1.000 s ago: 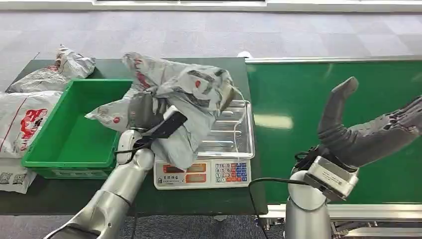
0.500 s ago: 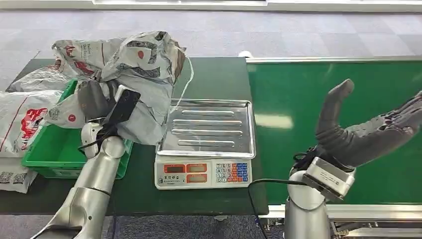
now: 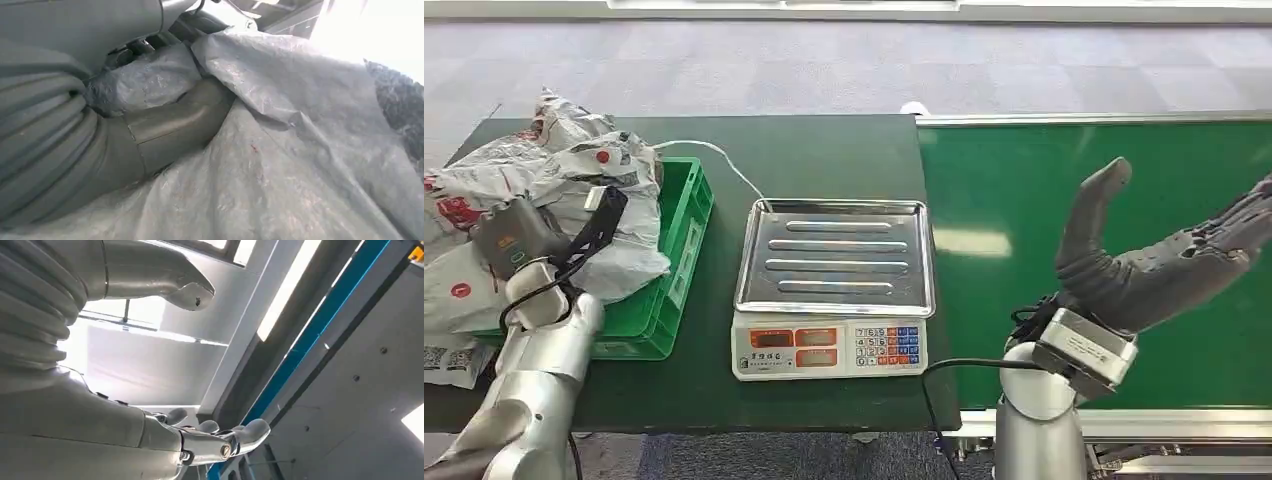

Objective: Moved the parcel from conveyor to table for the left to box.

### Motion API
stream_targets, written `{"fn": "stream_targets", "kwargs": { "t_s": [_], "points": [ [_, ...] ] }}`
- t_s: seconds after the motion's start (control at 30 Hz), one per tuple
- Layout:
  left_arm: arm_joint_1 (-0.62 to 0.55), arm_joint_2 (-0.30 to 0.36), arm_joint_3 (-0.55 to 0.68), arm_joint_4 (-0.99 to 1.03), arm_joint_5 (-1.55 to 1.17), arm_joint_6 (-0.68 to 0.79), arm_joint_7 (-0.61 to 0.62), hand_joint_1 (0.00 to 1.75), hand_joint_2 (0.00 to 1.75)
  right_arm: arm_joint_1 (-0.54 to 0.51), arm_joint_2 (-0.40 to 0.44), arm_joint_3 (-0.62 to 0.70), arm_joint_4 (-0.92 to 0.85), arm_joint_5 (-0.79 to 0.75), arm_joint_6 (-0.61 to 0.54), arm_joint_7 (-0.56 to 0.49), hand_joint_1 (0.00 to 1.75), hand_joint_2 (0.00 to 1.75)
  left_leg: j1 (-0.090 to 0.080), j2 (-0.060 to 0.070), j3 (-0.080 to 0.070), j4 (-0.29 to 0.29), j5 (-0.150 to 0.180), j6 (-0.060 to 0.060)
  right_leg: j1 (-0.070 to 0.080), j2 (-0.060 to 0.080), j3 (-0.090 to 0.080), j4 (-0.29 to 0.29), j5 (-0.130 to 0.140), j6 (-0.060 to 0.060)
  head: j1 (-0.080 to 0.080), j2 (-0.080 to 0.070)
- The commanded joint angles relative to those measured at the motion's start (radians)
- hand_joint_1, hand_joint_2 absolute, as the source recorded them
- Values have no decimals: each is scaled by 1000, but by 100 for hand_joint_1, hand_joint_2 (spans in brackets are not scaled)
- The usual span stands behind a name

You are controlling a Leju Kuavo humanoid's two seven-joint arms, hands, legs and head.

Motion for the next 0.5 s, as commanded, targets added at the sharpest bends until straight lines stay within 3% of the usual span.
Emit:
{"fn": "stream_targets", "kwargs": {
  "t_s": [0.03, 0.07, 0.1, 0.13, 0.17, 0.33, 0.4, 0.43, 0.5],
  "points": [
    [-21, 22, 200, 64, 12, 10, -13, 175, 175, 3, -2, 36, 17, 30, -2, 28, 0, 175, 0, 1, 1, -1, 0, 1, 0, 1, 1, -1, 0, 0, 0, 0],
    [-13, 15, 223, 40, 12, 10, -14, 175, 175, 2, -2, 42, 13, 36, -2, 34, 0, 175, 0, 2, 2, -2, 0, 1, 0, 0, 3, -2, 0, 0, 0, 0],
    [-6, 10, 241, 7, 13, 10, -17, 9, 175, 4, -2, 46, 12, 42, -2, 39, 0, 175, 0, 1, 1, -1, 0, 0, 0, 0, 1, -1, 0, 0, 0, 0],
    [12, -5, 265, -43, 17, 10, -32, 0, 175, 4, -2, 50, 9, 48, -2, 44, 0, 175, 0, 1, 2, -1, 0, 1, 0, 0, 2, -2, 0, 0, 0, 0],
    [15, -11, 282, -60, 33, 10, -60, 0, 0, 1, -2, 52, 7, 51, -2, 46, 0, 175, 0, 1, 1, -1, 0, 0, -1, 0, 1, -1, 0, 0, 0, 0],
    [23, -146, 486, -355, 124, 10, -374, 0, 0, 1, -2, 46, 7, 64, -2, 59, 0, 175, 0, -1, -1, 0, 0, 1, 0, -3, 0, -1, 0, 0, 0, 0],
    [3, -179, 542, -391, 181, 10, -484, 0, 0, 1, -2, 42, 12, 60, -2, 54, 0, 175, 1, -3, -2, 1, 0, 1, 1, -4, 0, -1, 0, 0, 0, 0],
    [-25, -218, 583, -400, 327, 10, -697, 0, 0, -2, -2, 35, 16, 59, -2, 49, 0, 175, 0, -2, -1, 0, 0, 1, 1, -4, 1, -2, 0, 0, 0, 0],
    [-49, -233, 565, -347, 404, 10, -764, 0, 0, -3, -2, 28, 16, 57, -2, 45, 0, 175, 0, -3, -1, 0, 0, 1, 0, -4, 1, -1, 0, 0, 0, 0]
  ]
}}
